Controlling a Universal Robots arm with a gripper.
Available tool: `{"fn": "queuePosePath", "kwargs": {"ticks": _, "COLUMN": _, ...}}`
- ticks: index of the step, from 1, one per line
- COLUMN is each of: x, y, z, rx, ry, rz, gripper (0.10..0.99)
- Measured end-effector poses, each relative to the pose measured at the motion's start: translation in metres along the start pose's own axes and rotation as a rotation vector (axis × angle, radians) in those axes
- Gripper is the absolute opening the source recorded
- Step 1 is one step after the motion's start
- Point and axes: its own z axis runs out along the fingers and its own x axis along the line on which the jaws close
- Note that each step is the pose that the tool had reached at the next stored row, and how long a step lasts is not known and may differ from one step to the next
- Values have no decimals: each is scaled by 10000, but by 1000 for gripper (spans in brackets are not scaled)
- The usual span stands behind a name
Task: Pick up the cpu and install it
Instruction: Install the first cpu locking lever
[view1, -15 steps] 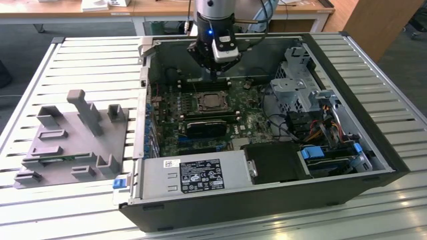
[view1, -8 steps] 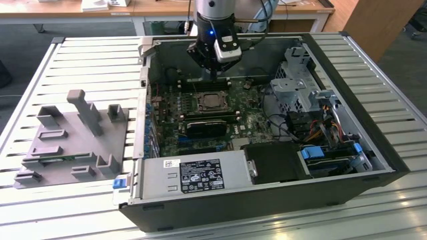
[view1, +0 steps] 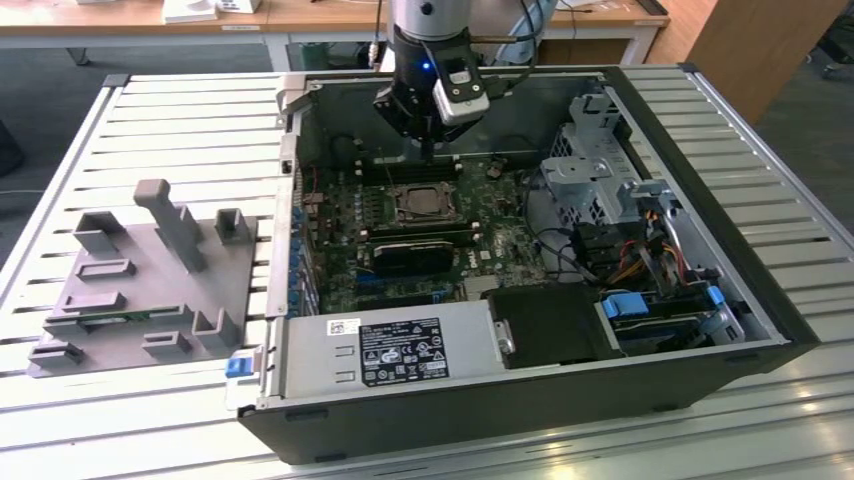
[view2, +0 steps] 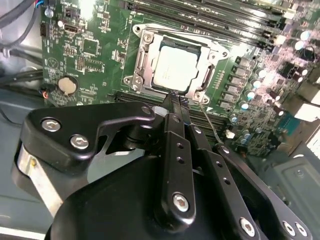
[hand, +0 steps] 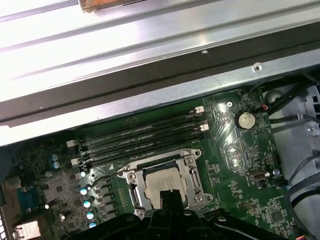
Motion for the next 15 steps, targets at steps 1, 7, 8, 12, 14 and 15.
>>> {"fn": "queuePosePath", "kwargs": {"ticks": 1, "x": 0, "y": 0, "z": 1, "rx": -4, "ry": 4, "rz": -141, "gripper": 106}}
{"fn": "queuePosePath", "kwargs": {"ticks": 7, "x": 0, "y": -1, "z": 4, "rx": -24, "ry": 24, "rz": -844, "gripper": 106}}
{"fn": "queuePosePath", "kwargs": {"ticks": 8, "x": 0, "y": 0, "z": 5, "rx": -28, "ry": 28, "rz": -970, "gripper": 106}}
{"fn": "queuePosePath", "kwargs": {"ticks": 12, "x": 0, "y": 0, "z": 8, "rx": -44, "ry": 41, "rz": -1461, "gripper": 106}}
{"fn": "queuePosePath", "kwargs": {"ticks": 14, "x": 0, "y": 0, "z": 10, "rx": -51, "ry": 49, "rz": -1713, "gripper": 106}}
{"fn": "queuePosePath", "kwargs": {"ticks": 15, "x": 0, "y": 0, "z": 10, "rx": -55, "ry": 53, "rz": -1850, "gripper": 106}}
